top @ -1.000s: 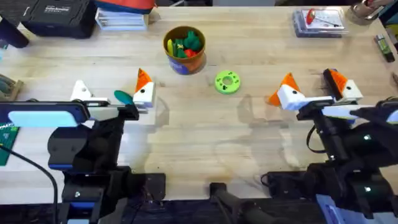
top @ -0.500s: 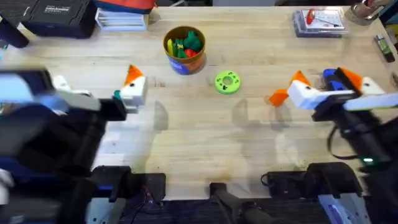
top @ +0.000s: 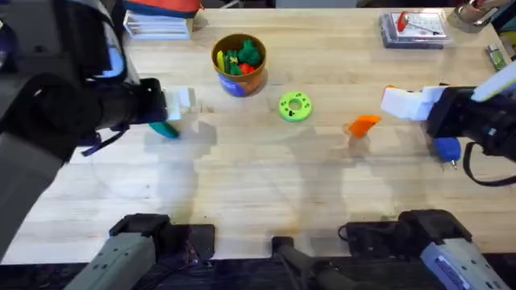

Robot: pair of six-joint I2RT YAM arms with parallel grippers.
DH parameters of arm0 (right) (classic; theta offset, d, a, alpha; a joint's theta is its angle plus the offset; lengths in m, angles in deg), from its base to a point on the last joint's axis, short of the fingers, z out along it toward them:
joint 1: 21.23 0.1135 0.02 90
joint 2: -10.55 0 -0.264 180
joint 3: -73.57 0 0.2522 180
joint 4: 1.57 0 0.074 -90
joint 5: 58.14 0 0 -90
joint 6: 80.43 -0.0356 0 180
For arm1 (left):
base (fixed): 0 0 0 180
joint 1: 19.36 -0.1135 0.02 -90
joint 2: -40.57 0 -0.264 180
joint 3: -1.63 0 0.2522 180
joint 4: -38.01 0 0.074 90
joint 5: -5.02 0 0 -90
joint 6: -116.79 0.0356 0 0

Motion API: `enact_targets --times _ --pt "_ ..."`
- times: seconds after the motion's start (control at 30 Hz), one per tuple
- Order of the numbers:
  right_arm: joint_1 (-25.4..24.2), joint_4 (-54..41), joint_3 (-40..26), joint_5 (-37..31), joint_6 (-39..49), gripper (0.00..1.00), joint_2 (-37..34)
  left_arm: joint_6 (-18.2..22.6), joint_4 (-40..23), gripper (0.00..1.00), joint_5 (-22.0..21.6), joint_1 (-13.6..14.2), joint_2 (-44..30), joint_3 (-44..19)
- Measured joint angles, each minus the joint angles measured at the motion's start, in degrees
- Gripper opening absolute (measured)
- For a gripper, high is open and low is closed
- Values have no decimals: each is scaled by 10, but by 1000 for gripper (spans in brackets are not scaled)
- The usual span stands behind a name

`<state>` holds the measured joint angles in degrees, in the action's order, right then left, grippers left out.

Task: Pick up the gripper from the table and insert it into the empty holder that is missing its gripper. Then pick up a screw, insert it into the mounting hole, and use the screwdriver to tighten it. Finally, clean up the table by picking up the vegetable and placing it into the bucket.

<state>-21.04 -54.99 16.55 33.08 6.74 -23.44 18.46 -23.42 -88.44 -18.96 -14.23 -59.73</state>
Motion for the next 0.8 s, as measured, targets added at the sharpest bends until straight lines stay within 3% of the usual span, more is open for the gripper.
enact_targets --times 0.13,0.2,0.33,0.37,0.57,0.67,0.8 --pt "0 0 0 0 0 994 2 -51 -14 966 9 0 -44 0" --pt "0 1 0 0 0 994 2 -77 -12 707 7 0 -61 0" --pt "0 0 0 0 0 994 2 -115 -8 68 6 0 -74 0" --pt "0 1 0 0 0 992 2 -119 -8 38 6 0 -73 0" --pt "0 0 0 0 0 992 2 -119 -9 943 8 5 -46 0" --pt "0 0 0 0 0 992 2 -75 -1 984 26 29 -12 0" --pt "0 0 0 0 0 994 2 0 41 985 91 88 40 0"
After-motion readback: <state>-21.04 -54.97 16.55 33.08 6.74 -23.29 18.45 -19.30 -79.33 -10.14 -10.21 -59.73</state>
